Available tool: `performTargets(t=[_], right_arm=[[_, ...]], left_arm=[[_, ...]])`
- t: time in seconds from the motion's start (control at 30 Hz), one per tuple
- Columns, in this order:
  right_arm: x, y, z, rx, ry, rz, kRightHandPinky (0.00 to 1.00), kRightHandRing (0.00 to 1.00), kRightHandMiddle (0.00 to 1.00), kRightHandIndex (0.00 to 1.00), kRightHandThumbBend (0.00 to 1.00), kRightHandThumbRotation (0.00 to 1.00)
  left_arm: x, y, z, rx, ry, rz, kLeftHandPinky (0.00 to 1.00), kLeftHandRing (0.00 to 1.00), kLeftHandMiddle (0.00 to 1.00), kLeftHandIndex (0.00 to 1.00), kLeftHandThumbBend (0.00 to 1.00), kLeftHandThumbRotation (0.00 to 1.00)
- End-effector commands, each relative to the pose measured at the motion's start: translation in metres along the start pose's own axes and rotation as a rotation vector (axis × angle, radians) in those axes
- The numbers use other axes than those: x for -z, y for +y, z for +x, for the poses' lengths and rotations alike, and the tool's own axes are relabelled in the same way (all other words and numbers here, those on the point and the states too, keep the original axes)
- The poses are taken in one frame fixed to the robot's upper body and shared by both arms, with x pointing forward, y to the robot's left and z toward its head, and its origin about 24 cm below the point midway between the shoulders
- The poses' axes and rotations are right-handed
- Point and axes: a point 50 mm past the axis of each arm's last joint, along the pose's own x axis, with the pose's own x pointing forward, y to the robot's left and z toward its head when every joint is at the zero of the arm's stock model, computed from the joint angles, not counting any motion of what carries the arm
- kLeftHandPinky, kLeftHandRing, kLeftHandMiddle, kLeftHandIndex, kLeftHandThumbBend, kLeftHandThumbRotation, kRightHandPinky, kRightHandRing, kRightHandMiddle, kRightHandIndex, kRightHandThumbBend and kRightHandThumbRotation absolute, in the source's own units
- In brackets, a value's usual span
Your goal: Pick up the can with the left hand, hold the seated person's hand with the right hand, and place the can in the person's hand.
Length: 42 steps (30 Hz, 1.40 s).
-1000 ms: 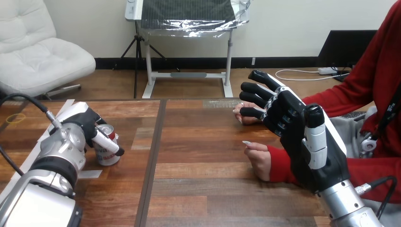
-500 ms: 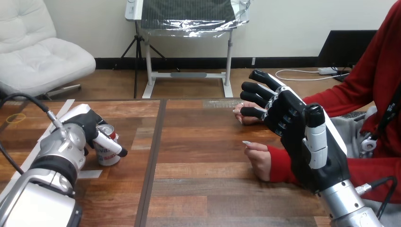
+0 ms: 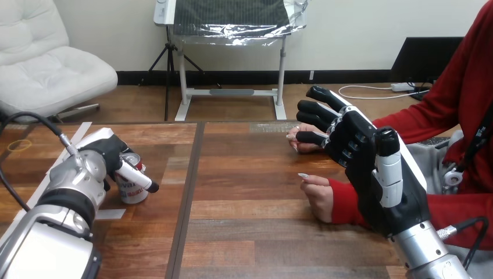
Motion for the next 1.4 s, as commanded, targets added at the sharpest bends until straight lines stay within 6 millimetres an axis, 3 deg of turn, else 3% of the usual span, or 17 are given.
performTargets(t=[0.0,0.53,1.37], right_arm=[[-0.0132,-0.0007,0.0129,-0.017,-0.077,-0.025,0.77,0.86,0.85,0.87,0.87,1.00],[-0.0135,-0.0009,0.0128,-0.011,-0.078,-0.022,0.77,0.86,0.85,0.87,0.88,1.00],[-0.0130,-0.0014,0.0134,-0.008,-0.076,-0.028,0.76,0.85,0.84,0.87,0.89,1.00]], left_arm=[[-0.0235,0.0382,-0.0066,-0.098,-0.071,0.003,0.52,0.70,0.76,0.74,0.83,0.14],[-0.0237,0.0390,-0.0067,-0.131,-0.079,0.012,0.51,0.66,0.71,0.68,0.82,0.01],[-0.0221,0.0379,-0.0063,-0.157,-0.077,0.029,0.41,0.52,0.59,0.59,0.73,0.00]])
